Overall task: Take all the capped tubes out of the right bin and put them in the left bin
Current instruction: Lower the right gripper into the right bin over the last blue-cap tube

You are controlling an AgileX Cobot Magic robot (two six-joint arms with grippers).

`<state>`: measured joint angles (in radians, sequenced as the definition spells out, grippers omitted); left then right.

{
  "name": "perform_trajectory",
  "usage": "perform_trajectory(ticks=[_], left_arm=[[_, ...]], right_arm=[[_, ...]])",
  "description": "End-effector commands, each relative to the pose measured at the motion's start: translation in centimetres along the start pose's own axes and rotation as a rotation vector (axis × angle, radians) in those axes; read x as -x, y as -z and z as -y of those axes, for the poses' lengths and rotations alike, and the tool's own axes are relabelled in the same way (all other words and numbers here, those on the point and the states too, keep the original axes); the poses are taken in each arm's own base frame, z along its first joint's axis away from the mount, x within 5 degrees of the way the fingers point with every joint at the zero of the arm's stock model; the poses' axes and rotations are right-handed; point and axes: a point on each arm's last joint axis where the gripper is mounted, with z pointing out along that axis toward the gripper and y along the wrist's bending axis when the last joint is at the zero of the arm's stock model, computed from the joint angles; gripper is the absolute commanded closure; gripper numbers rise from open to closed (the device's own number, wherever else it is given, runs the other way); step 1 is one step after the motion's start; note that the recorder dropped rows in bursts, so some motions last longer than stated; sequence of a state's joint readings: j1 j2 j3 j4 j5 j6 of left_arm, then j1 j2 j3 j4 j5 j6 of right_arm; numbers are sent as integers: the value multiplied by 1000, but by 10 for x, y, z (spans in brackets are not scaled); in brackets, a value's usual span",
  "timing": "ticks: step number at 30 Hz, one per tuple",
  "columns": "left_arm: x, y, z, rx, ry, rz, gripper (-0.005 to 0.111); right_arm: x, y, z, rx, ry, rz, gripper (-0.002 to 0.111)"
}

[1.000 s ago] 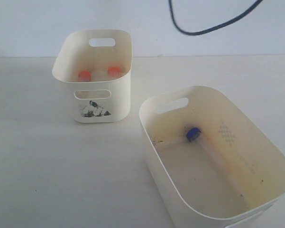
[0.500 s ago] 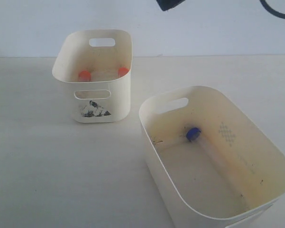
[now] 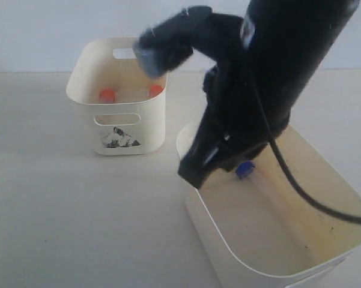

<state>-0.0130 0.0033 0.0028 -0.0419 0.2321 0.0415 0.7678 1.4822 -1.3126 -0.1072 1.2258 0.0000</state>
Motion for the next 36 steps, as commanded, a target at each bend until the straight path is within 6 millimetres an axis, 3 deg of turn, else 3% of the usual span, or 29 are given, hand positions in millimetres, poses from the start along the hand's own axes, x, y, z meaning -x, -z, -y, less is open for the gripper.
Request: perform_trajectory(ticks=[1,8,19,28,36], left_arm=[[1,0,0,3,5,7,102],[1,0,0,3,5,7,102],[1,0,0,3,5,7,102],[1,0,0,3,5,7,102],[1,0,0,3,5,7,102]], right_arm=[[0,0,5,-462,-201,124,107],[8,-16,1,-504,-232,114,107],[25,-87,1,-615,-123,-59,107],[9,-100,42,-493,-367,-195,107],[-3,-122,36,-412,-401,-181,107]])
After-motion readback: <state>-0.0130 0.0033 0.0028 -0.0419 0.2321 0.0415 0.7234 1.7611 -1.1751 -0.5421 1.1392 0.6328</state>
